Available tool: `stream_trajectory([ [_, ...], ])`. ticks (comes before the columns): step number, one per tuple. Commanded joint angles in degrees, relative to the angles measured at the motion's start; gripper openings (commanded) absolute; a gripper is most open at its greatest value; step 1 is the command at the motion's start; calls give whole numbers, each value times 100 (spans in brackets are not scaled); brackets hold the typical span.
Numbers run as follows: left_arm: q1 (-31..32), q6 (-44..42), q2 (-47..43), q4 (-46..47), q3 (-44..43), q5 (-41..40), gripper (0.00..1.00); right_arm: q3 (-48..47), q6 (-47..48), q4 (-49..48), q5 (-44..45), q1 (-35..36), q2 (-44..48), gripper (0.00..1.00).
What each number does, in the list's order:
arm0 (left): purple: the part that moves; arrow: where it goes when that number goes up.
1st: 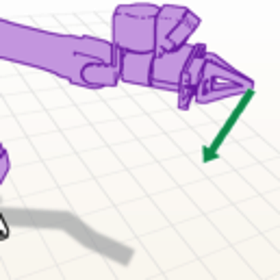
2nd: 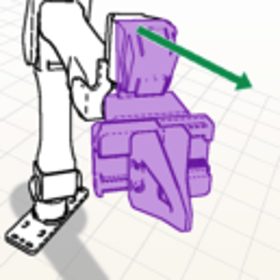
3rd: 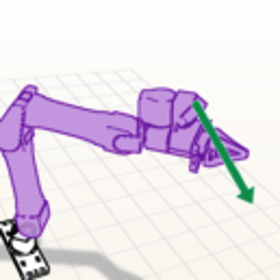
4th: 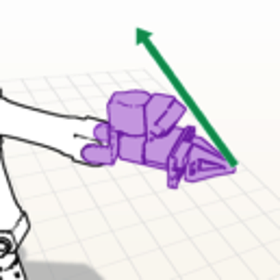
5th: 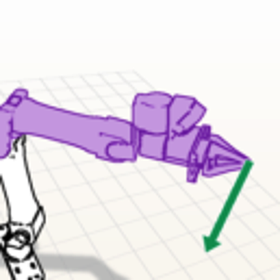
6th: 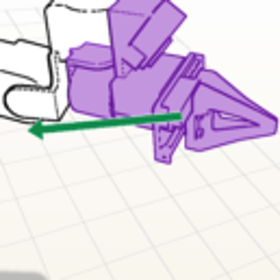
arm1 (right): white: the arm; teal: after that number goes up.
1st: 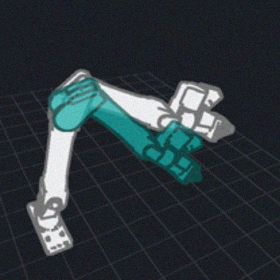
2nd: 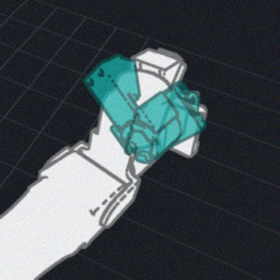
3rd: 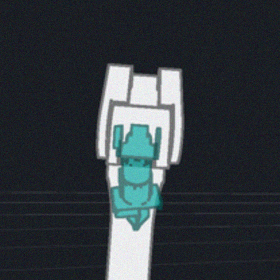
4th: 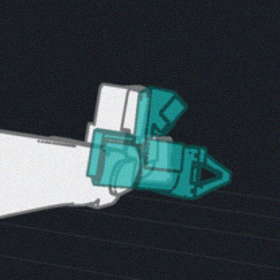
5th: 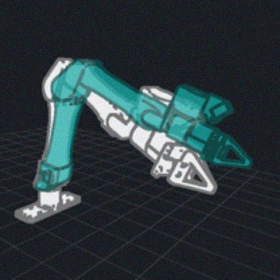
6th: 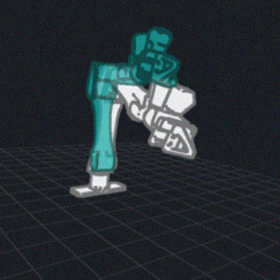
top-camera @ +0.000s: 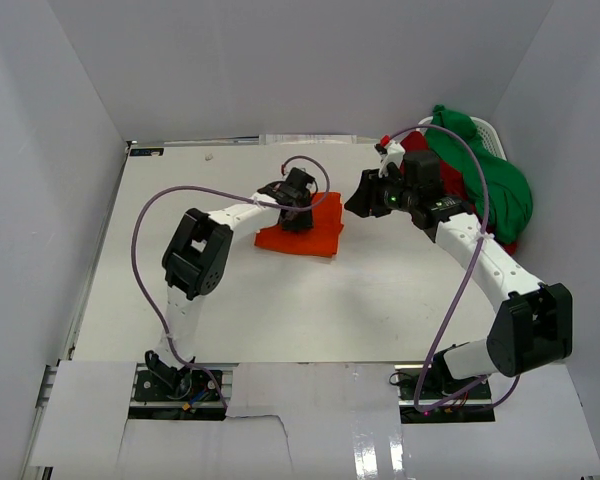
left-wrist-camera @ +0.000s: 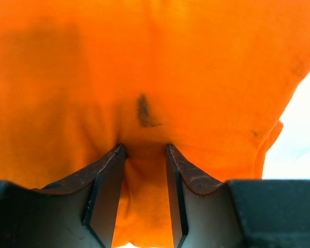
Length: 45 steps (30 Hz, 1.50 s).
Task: Fold and stack the t-shirts
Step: Put the neatly folded tshirt into the corner of the board with the left arm
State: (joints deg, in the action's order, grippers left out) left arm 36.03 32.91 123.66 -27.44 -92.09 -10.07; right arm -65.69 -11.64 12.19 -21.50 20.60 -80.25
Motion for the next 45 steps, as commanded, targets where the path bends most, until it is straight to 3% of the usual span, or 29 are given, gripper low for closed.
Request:
stream_trajectory([
  [1,-1052,-161,344,-201,569,390,49,-259,-119,-102,-258,-30,-61,49],
  [6,-1957,-267,299,-278,395,435,50,-383,-304,-173,-487,-21,-219,49],
  [10,-2608,-355,772,-946,-718,32,51,-550,-295,-50,-575,-21,-334,49],
  [16,-3812,-328,1108,-1246,-2124,593,55,-603,-286,65,-698,5,-290,49],
  [19,-3779,-477,907,-1395,-2952,655,75,-480,-260,47,-724,23,-298,49],
  [20,-3770,-522,906,-1543,-3651,638,98,-428,-260,21,-724,32,-298,49],
  [23,-3779,-794,950,-1956,-4988,340,98,-217,-269,-23,-795,32,-220,49],
  [25,-3761,-777,627,-1793,-4793,181,98,-15,-295,-128,-751,41,-158,49],
  [30,-3491,-672,-869,-947,-2344,531,98,100,-348,-208,-812,49,-184,50],
  [34,-3226,-399,-755,-1534,-2032,778,98,109,-383,-287,-812,67,-202,50],
  [41,-2768,92,-817,-1791,-1101,348,97,214,-427,-427,-847,85,-158,50],
  [45,-2601,802,-396,-2237,-1179,41,88,355,-471,-515,-856,85,-79,50],
])
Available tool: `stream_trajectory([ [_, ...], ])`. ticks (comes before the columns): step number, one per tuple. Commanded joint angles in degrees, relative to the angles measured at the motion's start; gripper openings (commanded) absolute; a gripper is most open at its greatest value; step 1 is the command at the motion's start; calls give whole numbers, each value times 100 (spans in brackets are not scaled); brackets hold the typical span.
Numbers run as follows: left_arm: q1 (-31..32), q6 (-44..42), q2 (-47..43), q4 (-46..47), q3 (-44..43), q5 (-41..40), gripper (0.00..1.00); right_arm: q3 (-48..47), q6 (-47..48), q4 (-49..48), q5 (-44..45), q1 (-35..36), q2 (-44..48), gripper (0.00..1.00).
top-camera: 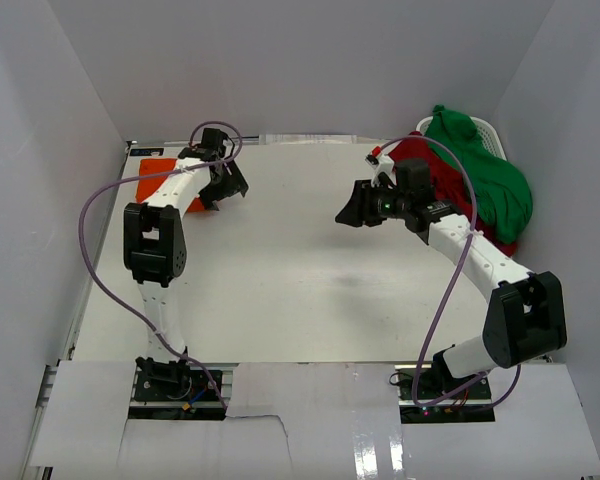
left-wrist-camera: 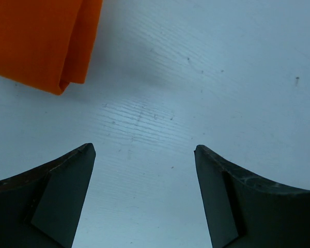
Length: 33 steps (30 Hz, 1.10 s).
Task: Fold and stack the t-shirts
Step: Put the neatly folded tshirt into the corner of the board with the left arm
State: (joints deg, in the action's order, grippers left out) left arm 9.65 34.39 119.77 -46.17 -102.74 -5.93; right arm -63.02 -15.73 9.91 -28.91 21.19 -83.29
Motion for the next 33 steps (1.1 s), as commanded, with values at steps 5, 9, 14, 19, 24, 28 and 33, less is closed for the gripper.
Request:
stream_trajectory([
  [5,134,1324,415,-410,-141,-672,91,247,-106,-341,-150,26,339,50],
  [9,99,1509,828,-419,-413,-839,92,273,-27,-218,-80,34,497,50],
  [14,63,1526,1172,-445,-774,-1006,91,291,78,-16,78,26,691,50],
  [19,-42,1649,1260,-436,-818,-1112,92,317,114,20,69,26,665,50],
  [24,-279,1676,1356,-436,-870,-1147,93,361,122,-7,25,26,629,50],
  [28,-481,1474,1479,-436,-1090,-1112,93,379,122,-16,-1,26,603,50],
  [33,-631,859,1725,-419,-1538,-1191,94,387,105,-7,-62,26,559,50],
])
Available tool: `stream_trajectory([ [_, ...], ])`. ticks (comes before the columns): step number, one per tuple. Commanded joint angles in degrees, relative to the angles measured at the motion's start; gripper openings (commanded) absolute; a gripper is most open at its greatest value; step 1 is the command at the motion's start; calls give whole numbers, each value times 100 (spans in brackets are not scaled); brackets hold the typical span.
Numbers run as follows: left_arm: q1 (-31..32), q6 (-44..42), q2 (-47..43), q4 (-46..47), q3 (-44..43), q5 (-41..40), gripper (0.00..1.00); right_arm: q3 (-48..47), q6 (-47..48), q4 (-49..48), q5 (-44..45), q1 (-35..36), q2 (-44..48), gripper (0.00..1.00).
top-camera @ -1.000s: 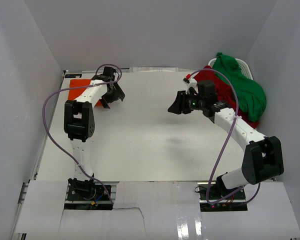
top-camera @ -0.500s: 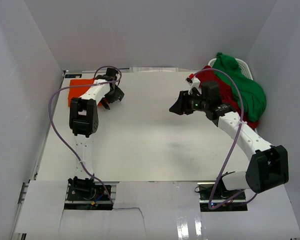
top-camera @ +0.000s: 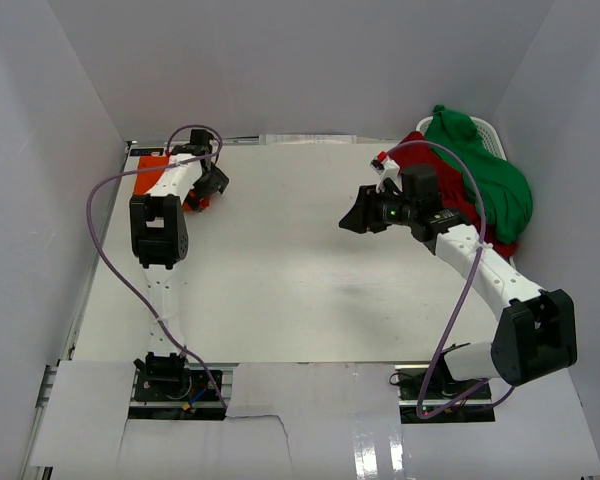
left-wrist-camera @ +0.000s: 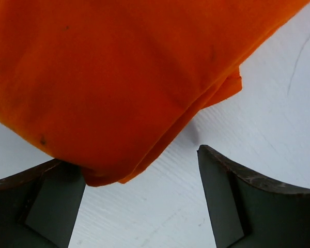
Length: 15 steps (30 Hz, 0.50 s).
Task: Fold and stack the t-shirts
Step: Put the neatly folded tshirt into the corner of the board with the left arm
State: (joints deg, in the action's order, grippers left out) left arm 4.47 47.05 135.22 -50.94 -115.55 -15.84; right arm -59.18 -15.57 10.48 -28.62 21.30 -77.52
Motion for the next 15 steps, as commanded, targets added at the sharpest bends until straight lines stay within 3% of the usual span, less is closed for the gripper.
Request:
stream_trajectory([
  [1,-148,-485,206,66,-354,-201,95,11,90,-72,-108,15,-18,50],
  [15,-649,-943,795,444,-916,-288,96,179,54,-143,-267,23,-71,50],
])
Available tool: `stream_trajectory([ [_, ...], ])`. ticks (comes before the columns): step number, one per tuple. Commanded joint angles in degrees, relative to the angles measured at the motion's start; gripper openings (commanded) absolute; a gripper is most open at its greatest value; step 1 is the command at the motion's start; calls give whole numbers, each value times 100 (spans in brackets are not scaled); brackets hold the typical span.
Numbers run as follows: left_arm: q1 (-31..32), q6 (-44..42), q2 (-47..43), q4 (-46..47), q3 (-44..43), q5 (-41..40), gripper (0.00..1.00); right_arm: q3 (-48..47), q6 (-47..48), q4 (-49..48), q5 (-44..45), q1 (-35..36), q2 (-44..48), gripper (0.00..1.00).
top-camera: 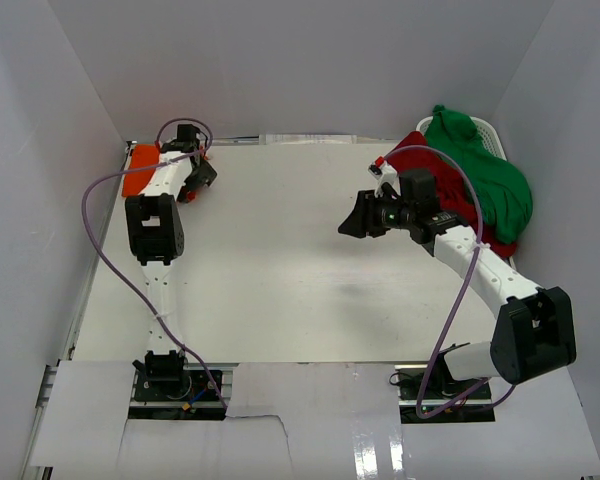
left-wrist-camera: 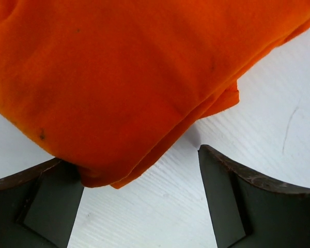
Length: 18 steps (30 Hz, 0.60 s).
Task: Fold and stack the t-shirts
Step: Put the neatly folded tshirt into the corner of the board with the left arm
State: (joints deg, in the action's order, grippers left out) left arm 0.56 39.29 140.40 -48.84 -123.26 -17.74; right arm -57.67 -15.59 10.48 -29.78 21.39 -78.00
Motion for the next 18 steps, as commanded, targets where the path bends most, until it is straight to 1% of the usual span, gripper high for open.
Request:
stream_trajectory([
  [1,-275,-158,304,252,-180,-177,96,28,57,-134,-168,15,-23,50],
  [6,-433,-97,576,322,-584,-160,96,10,109,94,-142,15,56,50],
  [9,-583,44,594,419,-611,-11,96,-16,144,226,-116,23,100,50],
  [13,-653,193,533,638,-646,-2,96,1,162,288,-116,41,109,51],
  [16,-723,158,480,937,-716,418,97,54,145,297,-107,85,92,51],
  [18,-724,167,445,1034,-813,455,98,80,144,323,-107,102,92,51],
])
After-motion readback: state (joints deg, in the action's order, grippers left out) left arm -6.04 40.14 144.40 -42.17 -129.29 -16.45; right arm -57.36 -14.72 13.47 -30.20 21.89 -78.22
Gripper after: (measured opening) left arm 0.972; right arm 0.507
